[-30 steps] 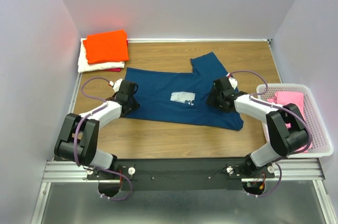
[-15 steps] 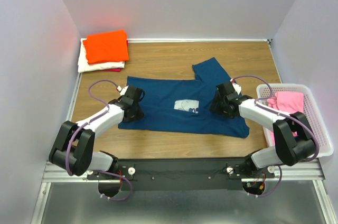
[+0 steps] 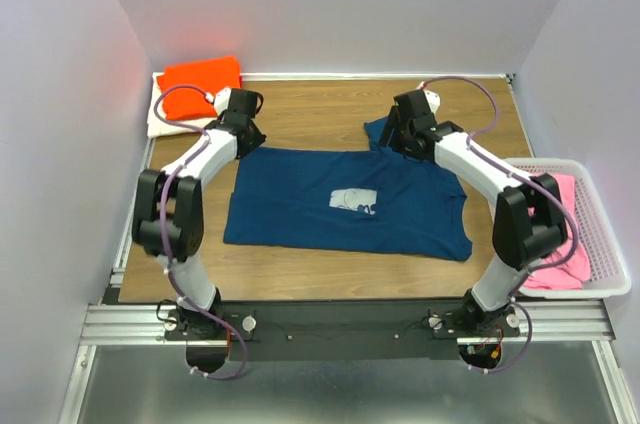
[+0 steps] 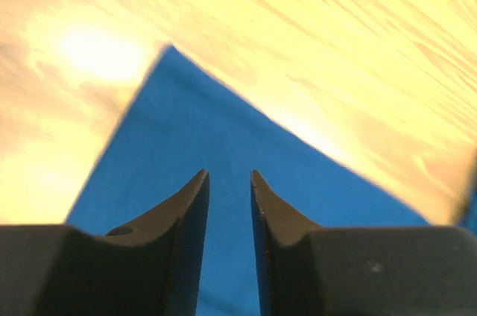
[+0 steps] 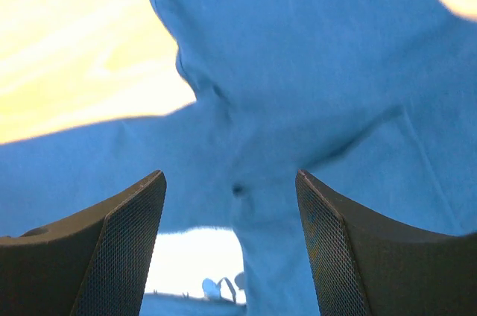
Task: Fold and stack the t-shirts
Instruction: Fold the tshirt
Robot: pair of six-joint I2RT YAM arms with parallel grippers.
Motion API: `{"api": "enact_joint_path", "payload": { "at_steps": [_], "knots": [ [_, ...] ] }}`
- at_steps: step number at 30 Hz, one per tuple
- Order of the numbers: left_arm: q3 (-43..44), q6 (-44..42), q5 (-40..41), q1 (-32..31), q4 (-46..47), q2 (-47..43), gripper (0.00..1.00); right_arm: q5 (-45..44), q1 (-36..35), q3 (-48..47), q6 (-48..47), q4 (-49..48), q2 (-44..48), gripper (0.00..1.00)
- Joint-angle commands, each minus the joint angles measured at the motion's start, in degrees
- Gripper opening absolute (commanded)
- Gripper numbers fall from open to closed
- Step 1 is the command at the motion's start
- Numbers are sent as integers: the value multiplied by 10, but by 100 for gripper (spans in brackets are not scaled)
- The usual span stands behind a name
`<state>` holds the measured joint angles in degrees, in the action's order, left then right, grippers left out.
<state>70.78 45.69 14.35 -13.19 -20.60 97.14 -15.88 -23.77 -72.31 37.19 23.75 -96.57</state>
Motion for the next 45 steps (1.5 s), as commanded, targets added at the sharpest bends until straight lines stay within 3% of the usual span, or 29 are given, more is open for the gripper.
{"api": "enact_joint_path", "payload": {
  "at_steps": [1, 6, 12, 17, 24, 37, 45],
  "knots": [
    [70, 0, 62, 28, -22, 94, 35, -23, 17, -59, -36, 9, -48, 77],
    [184, -23, 90, 43, -60, 182, 35, 10, 46, -89, -47, -5, -83, 77],
    [233, -27, 84, 44, -81, 247, 36, 27, 69, -98, -59, -11, -92, 77],
    [230, -21, 76, 44, -86, 248, 36, 51, 96, -97, -61, -12, -94, 77],
    [217, -25, 82, 44, -86, 216, 45, 57, 112, -89, -64, -14, -97, 77],
    [184, -18, 75, 36, -81, 199, 45, 66, 122, -91, -63, -19, -109, 77],
    [211, -21, 75, 36, -87, 232, 44, 70, 126, -94, -62, -20, -119, 77]
  ]
}}
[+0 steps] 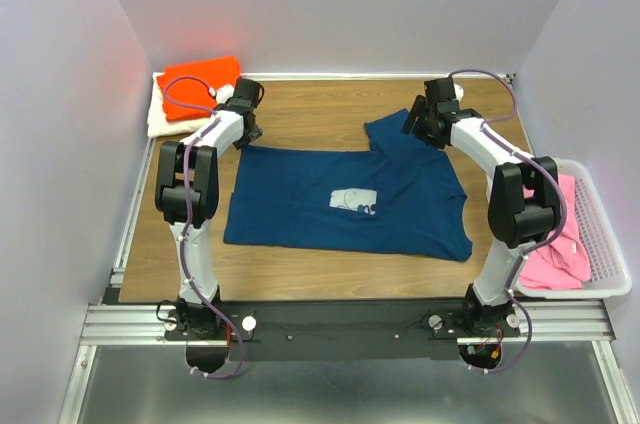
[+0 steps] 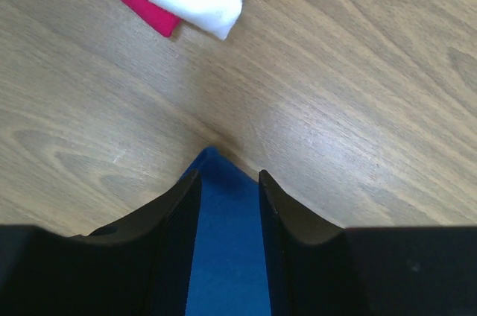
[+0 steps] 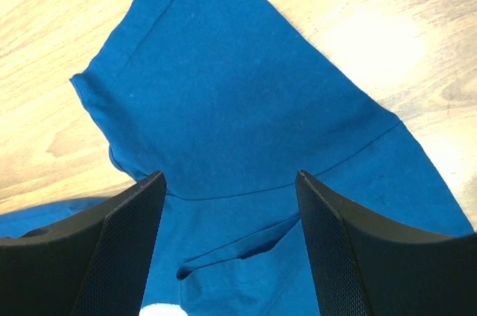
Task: Fold and stack the t-shirts
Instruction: Fold the tshirt
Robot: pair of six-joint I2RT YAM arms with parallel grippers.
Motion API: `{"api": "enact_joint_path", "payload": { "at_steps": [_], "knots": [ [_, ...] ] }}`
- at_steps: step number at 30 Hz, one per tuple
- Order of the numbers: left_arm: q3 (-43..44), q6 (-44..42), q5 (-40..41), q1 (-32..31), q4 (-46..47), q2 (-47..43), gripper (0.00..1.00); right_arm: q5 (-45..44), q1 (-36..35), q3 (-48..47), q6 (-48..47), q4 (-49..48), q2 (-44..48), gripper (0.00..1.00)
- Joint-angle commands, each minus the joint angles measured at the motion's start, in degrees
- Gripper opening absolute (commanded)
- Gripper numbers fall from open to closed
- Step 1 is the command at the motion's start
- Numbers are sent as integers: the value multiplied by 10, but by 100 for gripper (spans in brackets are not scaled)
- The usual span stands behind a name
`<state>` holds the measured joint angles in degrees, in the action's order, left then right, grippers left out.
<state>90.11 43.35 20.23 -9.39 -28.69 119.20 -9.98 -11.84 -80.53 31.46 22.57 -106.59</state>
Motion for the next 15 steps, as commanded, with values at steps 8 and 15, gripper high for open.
{"api": "enact_joint_path", "payload": {
  "at_steps": [8, 15],
  "knots": [
    [24, -8, 17, -2, 1, 29, 30, 28, 24, -51, -4, -9, -66, 77],
    [16, -15, 12, 2, 13, 35, 27, 35, 47, -95, -16, -9, -114, 77]
  ]
}}
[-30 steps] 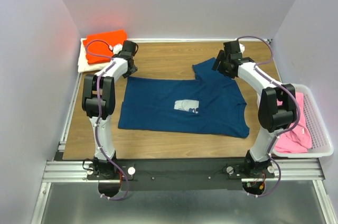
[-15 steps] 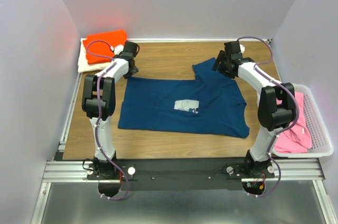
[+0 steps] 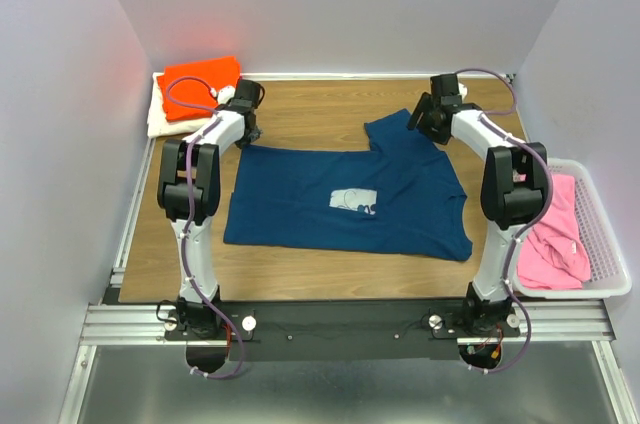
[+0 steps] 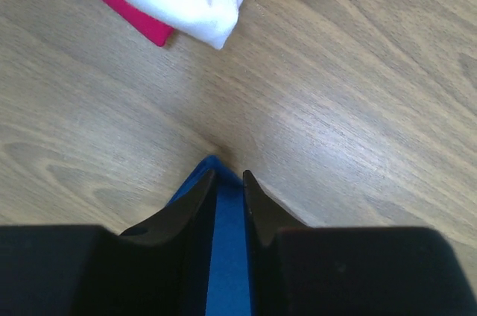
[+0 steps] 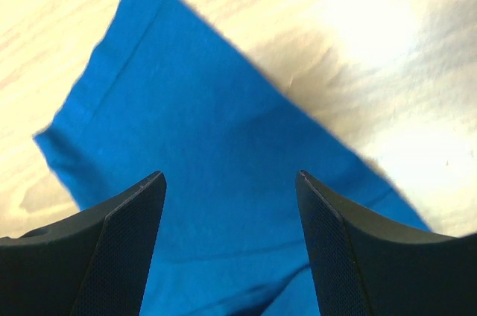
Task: Fold and stack the t-shirts
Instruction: Fold the tshirt
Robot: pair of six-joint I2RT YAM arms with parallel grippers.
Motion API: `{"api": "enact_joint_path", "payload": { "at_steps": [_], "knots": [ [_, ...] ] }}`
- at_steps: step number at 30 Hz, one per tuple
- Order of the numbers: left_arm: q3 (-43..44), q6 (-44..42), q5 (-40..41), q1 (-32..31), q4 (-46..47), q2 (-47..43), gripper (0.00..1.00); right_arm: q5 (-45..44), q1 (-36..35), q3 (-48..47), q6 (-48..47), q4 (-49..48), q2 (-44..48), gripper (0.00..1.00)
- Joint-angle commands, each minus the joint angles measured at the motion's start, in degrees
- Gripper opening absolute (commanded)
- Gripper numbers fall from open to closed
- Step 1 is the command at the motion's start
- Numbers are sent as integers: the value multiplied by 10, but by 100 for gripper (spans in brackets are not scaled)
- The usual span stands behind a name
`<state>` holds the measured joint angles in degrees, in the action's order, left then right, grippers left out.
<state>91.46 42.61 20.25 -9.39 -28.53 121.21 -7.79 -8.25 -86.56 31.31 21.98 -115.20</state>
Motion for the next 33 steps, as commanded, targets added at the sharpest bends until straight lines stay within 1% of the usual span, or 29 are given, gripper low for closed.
{"api": "enact_joint_path", "payload": {
  "at_steps": [1, 8, 11, 12, 14, 21, 24, 30, 31, 33],
  "knots": [
    [2, -9, 11, 2, 10, 18, 26, 14, 13, -41, -19, -4, -33, 77],
    [6, -18, 1, 6, 19, 29, 18, -4, 19, -110, -50, -4, -98, 77],
    [8, -22, -5, 9, 21, 32, 11, -12, 19, -134, -63, -4, -129, 78],
    [7, -22, -6, 10, 23, 32, 6, -15, 19, -153, -66, -5, -138, 78],
    [7, -24, -9, 12, 25, 32, 0, -19, 19, -172, -78, -6, -162, 78],
    [6, -29, -22, 14, 33, 32, 0, 1, 18, -256, -93, -11, -224, 77],
    [5, -30, -26, 14, 37, 29, 0, 9, 17, -266, -96, -11, -238, 76],
    [2, -29, -31, 14, 41, 27, 0, -9, -1, -269, -96, -11, -251, 74],
    [1, -28, -32, 14, 42, 25, 0, -16, -8, -270, -99, -11, -255, 71],
    [0, -28, -33, 14, 45, 25, 0, -22, -15, -271, -100, -11, -260, 69]
  ]
}}
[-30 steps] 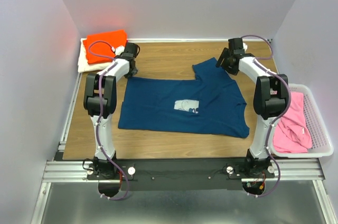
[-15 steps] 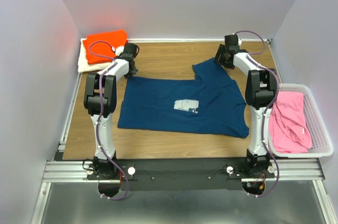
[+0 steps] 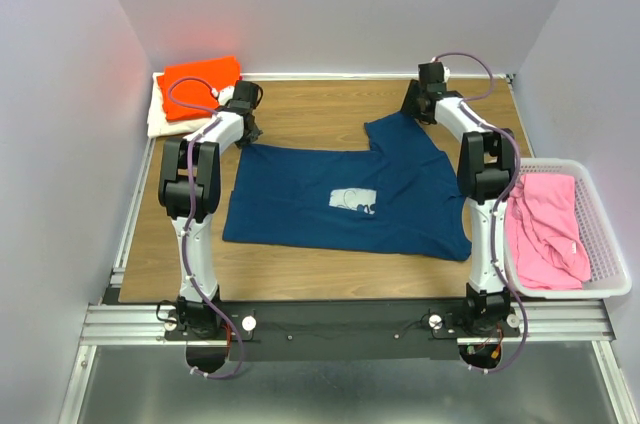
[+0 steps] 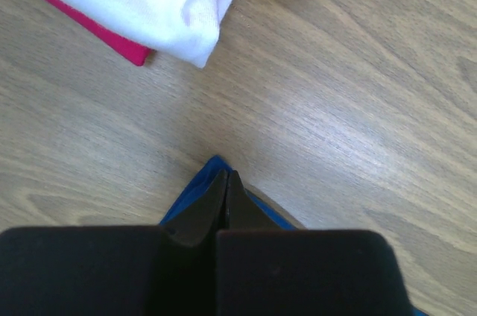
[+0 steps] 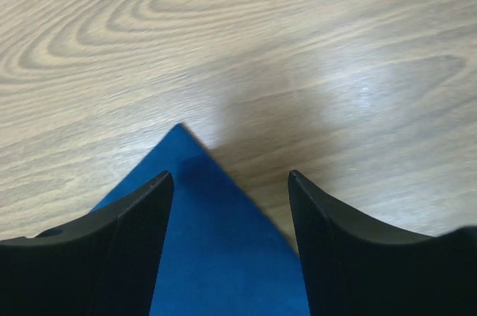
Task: Fold and stack the t-shirts
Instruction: Fold the tshirt
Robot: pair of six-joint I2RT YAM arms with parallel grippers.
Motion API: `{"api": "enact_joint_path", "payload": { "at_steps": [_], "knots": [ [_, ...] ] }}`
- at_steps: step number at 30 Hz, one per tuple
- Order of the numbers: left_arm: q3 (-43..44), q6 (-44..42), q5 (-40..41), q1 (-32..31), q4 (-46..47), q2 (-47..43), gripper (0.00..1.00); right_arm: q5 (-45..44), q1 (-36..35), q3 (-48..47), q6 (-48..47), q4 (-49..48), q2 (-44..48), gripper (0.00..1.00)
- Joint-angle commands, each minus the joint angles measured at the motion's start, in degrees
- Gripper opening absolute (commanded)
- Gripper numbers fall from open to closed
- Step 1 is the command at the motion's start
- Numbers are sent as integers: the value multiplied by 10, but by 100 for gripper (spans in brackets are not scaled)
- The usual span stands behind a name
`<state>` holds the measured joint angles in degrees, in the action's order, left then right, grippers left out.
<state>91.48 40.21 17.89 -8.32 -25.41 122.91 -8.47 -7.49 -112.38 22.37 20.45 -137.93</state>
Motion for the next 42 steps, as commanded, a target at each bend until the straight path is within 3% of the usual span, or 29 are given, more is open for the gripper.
{"api": "enact_joint_path", "payload": {
  "at_steps": [1, 6, 11, 19, 32, 42],
  "knots": [
    [-2, -4, -10, 3, 14, 7, 0, -25, -29, -13, -11, 4, -34, 69],
    [-4, -6, -12, 3, 16, 6, 0, -47, -39, -8, -8, 5, -45, 61],
    [-7, -7, -13, 3, 20, 2, 0, -75, -40, -5, -3, 6, -49, 45],
    [-17, -3, -22, 15, 34, -11, 0, -112, -39, -33, -25, 8, -44, 1],
    [-2, -11, -35, 44, 46, -29, 0, -132, -35, -110, -52, 7, -9, 0],
    [6, -22, -66, 65, 62, -43, 0, -139, -35, -54, -49, 7, 59, 0]
  ]
}}
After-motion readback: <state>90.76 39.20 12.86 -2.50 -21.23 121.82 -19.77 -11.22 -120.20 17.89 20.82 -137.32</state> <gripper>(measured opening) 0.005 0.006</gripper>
